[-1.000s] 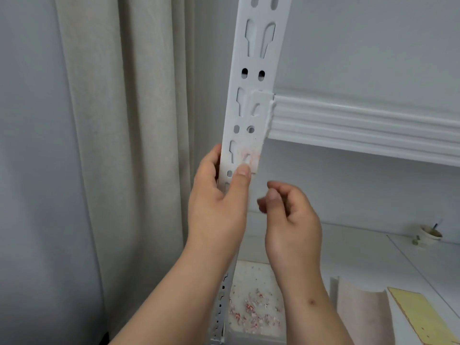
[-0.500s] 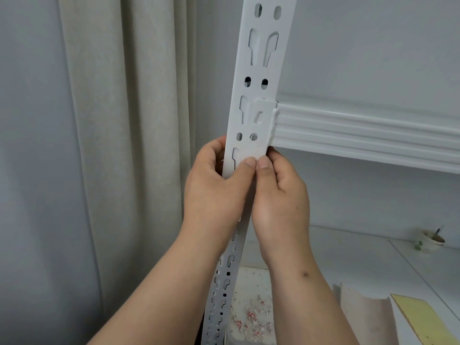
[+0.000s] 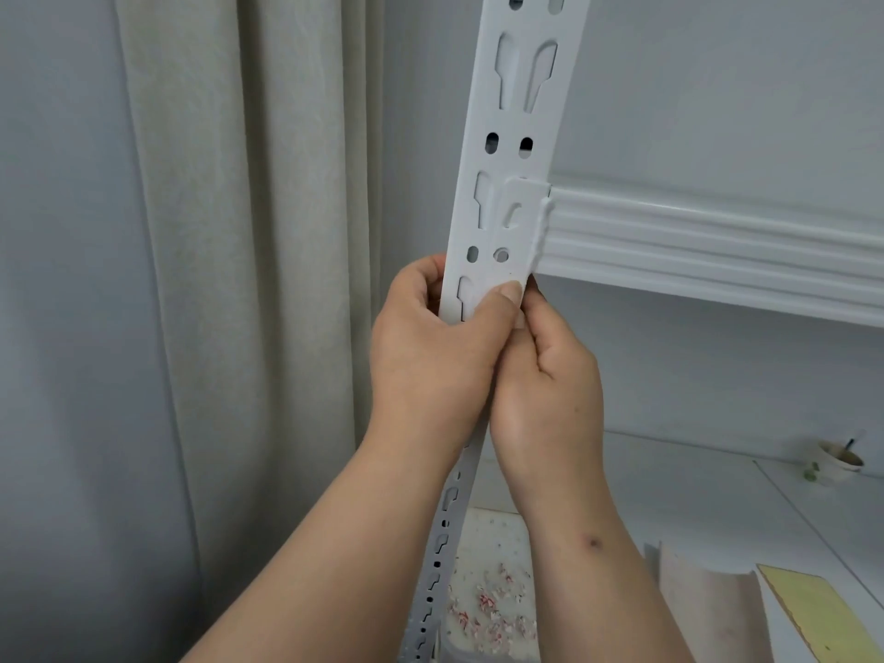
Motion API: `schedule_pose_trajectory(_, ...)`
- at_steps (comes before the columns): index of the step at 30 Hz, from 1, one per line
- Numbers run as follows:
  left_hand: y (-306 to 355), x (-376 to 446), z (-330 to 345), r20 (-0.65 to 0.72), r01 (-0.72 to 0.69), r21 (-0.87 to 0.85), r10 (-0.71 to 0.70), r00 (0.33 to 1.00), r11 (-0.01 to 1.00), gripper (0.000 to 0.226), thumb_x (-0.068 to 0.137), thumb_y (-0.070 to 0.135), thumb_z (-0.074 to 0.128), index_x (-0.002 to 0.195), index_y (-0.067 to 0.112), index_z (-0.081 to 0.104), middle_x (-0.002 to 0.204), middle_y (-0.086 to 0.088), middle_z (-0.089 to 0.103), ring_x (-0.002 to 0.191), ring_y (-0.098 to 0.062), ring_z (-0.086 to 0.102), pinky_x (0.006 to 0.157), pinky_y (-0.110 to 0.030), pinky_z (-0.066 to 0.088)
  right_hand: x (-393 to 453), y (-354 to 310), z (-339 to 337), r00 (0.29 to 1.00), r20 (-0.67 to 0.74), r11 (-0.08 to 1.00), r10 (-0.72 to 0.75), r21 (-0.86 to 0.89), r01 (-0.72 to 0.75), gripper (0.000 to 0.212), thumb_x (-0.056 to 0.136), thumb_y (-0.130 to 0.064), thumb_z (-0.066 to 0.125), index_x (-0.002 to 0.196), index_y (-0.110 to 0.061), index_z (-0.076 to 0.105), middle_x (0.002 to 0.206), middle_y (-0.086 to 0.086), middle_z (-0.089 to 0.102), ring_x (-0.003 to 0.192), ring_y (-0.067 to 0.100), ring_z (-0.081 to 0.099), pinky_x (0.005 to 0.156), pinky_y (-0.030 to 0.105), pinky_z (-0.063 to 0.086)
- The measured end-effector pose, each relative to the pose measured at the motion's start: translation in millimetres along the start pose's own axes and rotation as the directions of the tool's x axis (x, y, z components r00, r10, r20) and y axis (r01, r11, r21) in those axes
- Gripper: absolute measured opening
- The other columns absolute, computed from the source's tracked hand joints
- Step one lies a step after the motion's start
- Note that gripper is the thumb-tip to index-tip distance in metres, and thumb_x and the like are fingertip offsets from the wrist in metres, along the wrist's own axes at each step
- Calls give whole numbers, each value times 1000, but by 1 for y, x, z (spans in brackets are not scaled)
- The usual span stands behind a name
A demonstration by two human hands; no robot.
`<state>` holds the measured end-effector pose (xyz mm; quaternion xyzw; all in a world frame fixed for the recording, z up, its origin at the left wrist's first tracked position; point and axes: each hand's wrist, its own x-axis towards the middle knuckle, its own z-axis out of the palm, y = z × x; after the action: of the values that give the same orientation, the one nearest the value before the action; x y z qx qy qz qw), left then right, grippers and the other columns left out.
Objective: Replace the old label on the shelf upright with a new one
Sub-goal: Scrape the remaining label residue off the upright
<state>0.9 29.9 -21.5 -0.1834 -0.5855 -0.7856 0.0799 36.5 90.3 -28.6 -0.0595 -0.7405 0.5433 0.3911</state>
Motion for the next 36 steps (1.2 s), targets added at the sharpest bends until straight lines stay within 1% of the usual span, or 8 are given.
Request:
schedule_pose_trajectory(5,-4,2,-9,62,-10,-64,14,998,998,28,85,11,73,109,24,66,98,8,77,89,-8,74,80,-29,60,-1,-2,-1,1000,10,996,-14,-93,15,35,98,-28,37,122,-32,61,111,-8,69,104,8,63,92,35,51)
schedule_pose_trajectory(9,-12,1,-18,159,-62,-60,71,985,996,41,89,1,67,125,21,63,108,8,76,102,-7,71,85,-24,54,-1,-5,-5,1000,15,995,-4,-98,5,34,99,-20,40,122,-32,62,112,-12,68,102,2,61,91,27,49)
schedule_pose_trajectory(12,-15,1,-21,193,-70,-108,90,977,992,42,93,-1,63,129,21,62,113,6,75,108,-10,70,93,-30,53,-1,-6,-5,1000,21,994,2,-107,0,33,99,-21,41,120,-32,63,109,-11,69,99,2,62,86,21,48)
schedule_pose_trajectory(15,-16,1,-21,201,-81,-136,108,974,987,41,95,-1,60,130,19,62,117,4,74,113,-12,68,101,-35,50,0,-6,-4,1000,-3,992,-2,-123,2,28,99,-24,42,112,-27,67,98,-6,71,88,7,62,73,18,46)
schedule_pose_trajectory(21,-15,0,-17,189,-77,-159,107,976,984,40,95,-1,59,128,20,64,113,7,75,109,-7,69,94,-26,52,5,-10,-2,999,-35,994,8,-111,-12,24,97,-27,45,99,-23,69,66,-12,59,59,2,50,55,10,37)
schedule_pose_trajectory(28,-15,1,-18,191,-84,-146,111,975,986,41,95,-1,60,129,21,63,114,7,75,110,-9,69,95,-30,50,-1,-12,-7,999,12,996,34,-87,-33,29,96,-20,45,111,-33,67,91,-10,72,72,-1,55,64,11,42)
schedule_pose_trajectory(32,-14,1,-19,192,-78,-151,107,976,985,41,95,0,59,129,22,63,113,7,75,109,-8,69,96,-29,51,0,-14,-2,999,-30,997,38,-69,-40,26,96,-21,46,105,-27,69,84,-11,69,69,-2,55,61,7,41)
schedule_pose_trajectory(36,-15,1,-19,196,-74,-155,105,975,985,41,95,0,59,131,19,62,115,6,75,110,-9,69,97,-30,50,1,-14,-3,998,-35,996,45,-74,-48,25,96,-22,47,103,-28,70,86,-11,72,73,-1,60,61,9,43)
